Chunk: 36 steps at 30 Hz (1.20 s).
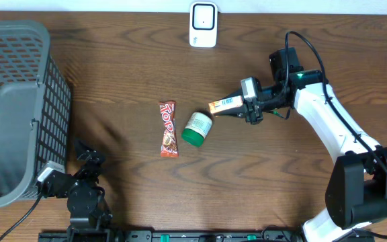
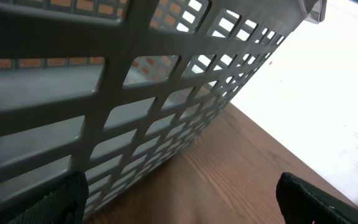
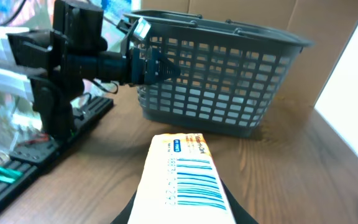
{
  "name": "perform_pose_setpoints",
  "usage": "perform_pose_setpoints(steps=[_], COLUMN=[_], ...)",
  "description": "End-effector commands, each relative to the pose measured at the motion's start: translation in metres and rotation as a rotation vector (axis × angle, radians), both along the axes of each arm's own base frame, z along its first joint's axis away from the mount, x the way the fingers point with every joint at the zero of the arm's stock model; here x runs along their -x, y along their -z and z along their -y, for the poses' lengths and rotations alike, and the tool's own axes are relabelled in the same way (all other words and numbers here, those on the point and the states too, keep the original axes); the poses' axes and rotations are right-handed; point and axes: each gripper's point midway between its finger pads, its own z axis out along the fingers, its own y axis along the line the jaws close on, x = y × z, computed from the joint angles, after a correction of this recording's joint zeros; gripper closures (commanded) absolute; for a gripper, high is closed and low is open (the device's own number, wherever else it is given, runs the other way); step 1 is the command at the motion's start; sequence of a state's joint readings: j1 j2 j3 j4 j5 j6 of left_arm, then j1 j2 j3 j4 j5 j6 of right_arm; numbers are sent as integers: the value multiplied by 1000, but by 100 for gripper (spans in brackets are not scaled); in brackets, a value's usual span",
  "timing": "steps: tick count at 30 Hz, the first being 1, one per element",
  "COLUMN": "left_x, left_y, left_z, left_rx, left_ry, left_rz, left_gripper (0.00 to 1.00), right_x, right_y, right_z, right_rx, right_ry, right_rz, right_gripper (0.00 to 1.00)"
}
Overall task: Scan the item barcode
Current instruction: 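Turn the orange box so its barcode faces the scanner, then hold the orange box barcode against the scanner with the right gripper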
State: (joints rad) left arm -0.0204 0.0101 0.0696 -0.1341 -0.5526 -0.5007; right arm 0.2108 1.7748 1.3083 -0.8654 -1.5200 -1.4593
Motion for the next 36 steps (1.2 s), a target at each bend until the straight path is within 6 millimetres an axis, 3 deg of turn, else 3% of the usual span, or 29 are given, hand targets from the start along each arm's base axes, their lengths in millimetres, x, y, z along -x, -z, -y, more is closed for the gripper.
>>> perform_pose_setpoints(steps=[1,8,12,16,19,23,27,33,36], left_x=[2,2,2,2,2,2,2,2,2], left_y=[11,11,11,11,11,11,11,11,11], left_z=[-3,-3,-3,-3,-3,-3,-3,-3,-3], left_rx=[-5,-5,-5,-5,-5,-5,-5,-5,-5], left_ry=[-20,-20,-20,-19,-20,-19,-19,-20,-20], left_rz=[-35,-35,-35,-35,-35,-35,-35,-35,-35], left_gripper=[3,3,3,3,3,3,3,3,3], right_x=[2,-26,-76,-99,-125,-152,-170,-218,-246], right_y=[-8,-18,-22,-61,-79,-79,-81,-75,-73], right_z=[-2,-10,-30,-44,-39,-32,-37,-52,-56], right_rx=[-2,74,152,35,-64,-143,-198,-210,-242], right_ry=[-11,16,255,330,456,573,553,482,458], right_rz=[-186,-480,-670,-654,-758,-887,-950,-1075,-1221], right_gripper=[99,99,99,99,99,99,99,99,99])
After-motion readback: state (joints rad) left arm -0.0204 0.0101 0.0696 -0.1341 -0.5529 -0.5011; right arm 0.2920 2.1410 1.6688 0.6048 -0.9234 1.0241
